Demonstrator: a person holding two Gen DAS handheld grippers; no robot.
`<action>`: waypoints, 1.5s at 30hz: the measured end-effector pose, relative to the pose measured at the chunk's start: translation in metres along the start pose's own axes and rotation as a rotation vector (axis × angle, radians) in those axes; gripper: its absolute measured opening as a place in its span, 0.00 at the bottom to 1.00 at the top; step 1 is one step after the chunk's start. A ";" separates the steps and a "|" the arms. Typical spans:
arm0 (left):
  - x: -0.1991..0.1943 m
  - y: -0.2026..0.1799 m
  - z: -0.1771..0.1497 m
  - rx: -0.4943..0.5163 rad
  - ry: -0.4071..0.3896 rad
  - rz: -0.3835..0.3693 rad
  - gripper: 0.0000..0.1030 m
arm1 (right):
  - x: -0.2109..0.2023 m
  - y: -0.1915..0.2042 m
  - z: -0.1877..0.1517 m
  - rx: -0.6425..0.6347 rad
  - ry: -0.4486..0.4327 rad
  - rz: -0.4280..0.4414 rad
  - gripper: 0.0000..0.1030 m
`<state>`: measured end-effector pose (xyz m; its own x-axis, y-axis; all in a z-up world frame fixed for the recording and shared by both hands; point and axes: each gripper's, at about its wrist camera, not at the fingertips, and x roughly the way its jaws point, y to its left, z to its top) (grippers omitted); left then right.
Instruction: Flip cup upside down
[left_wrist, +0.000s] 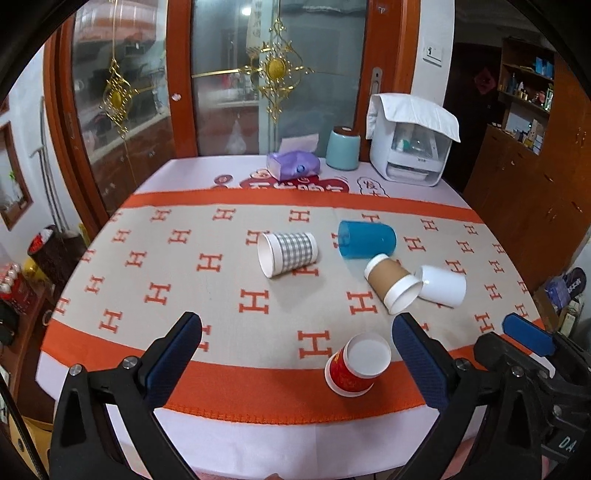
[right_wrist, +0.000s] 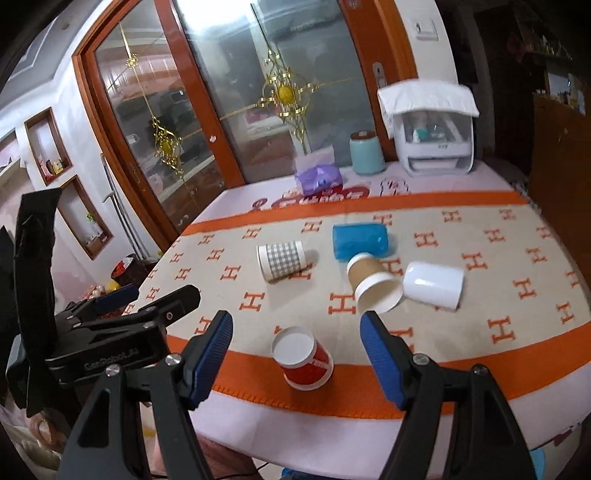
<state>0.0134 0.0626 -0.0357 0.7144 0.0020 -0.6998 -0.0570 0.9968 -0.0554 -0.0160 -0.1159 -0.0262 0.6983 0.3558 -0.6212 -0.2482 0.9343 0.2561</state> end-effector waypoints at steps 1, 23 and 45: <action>-0.003 -0.002 0.002 0.003 0.001 0.015 0.99 | -0.003 0.001 0.002 -0.005 -0.006 -0.010 0.70; -0.036 -0.031 0.012 0.042 -0.023 0.001 0.99 | -0.032 -0.003 0.015 0.009 -0.028 -0.089 0.70; -0.033 -0.033 0.013 0.015 -0.003 0.029 0.99 | -0.032 -0.005 0.011 0.015 -0.035 -0.133 0.70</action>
<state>0.0003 0.0306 -0.0014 0.7149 0.0316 -0.6985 -0.0678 0.9974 -0.0243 -0.0297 -0.1324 0.0007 0.7473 0.2278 -0.6243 -0.1422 0.9724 0.1847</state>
